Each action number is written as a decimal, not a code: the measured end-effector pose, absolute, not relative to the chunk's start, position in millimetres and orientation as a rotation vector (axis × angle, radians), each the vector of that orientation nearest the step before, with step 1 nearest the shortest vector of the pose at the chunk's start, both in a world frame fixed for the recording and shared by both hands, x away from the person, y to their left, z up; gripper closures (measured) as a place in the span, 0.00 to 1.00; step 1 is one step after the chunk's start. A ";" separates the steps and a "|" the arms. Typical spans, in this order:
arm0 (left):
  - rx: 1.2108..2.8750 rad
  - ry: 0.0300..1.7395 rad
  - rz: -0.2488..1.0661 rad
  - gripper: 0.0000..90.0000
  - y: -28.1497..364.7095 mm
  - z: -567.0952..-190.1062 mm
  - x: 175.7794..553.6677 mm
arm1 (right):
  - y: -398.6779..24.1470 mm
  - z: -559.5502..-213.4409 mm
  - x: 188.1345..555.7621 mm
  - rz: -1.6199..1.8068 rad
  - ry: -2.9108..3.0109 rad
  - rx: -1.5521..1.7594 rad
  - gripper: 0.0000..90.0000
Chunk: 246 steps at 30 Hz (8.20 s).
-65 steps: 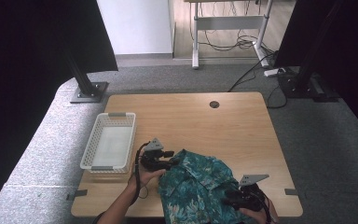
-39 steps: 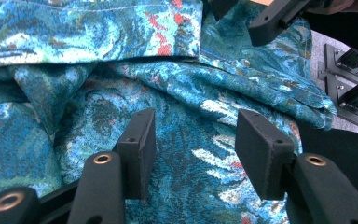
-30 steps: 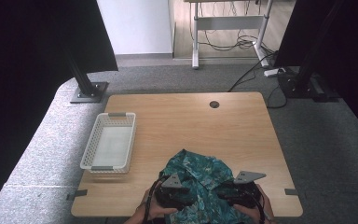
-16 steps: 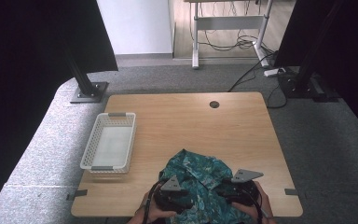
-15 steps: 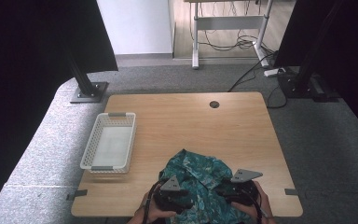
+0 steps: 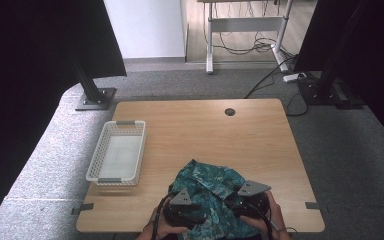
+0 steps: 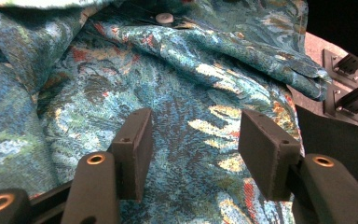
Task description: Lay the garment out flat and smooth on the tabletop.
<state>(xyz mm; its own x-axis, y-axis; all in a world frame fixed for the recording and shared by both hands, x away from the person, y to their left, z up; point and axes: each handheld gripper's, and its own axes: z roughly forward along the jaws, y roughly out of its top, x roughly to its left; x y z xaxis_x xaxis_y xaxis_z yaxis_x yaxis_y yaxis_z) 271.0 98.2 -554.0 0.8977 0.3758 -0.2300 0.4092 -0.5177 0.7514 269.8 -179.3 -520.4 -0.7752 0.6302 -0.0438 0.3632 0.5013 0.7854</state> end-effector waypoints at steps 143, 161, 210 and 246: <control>2.192 0.547 -0.039 0.44 122.6 -551.8 278.1 | -233.1 -533.9 341.3 1.216 2.386 1.396 0.99; 2.185 0.554 -0.036 0.48 150.2 -551.9 294.2 | -245.5 -462.0 369.4 1.178 2.337 1.340 1.00; 2.200 0.495 0.000 0.40 72.2 -553.6 274.7 | -237.9 -533.3 333.9 1.132 2.484 1.408 0.67; 2.173 0.476 -0.066 0.43 90.1 -555.9 275.2 | -194.0 -525.7 408.5 1.039 2.429 1.432 0.96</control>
<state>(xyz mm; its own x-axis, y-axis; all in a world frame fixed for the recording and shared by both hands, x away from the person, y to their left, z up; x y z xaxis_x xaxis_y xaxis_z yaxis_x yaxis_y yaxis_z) 275.2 90.1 -555.9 0.9249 0.3126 -0.2163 0.3596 -0.5352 0.7643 408.5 -194.0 -525.7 -0.5384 0.8140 0.2181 0.7199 0.3097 0.6211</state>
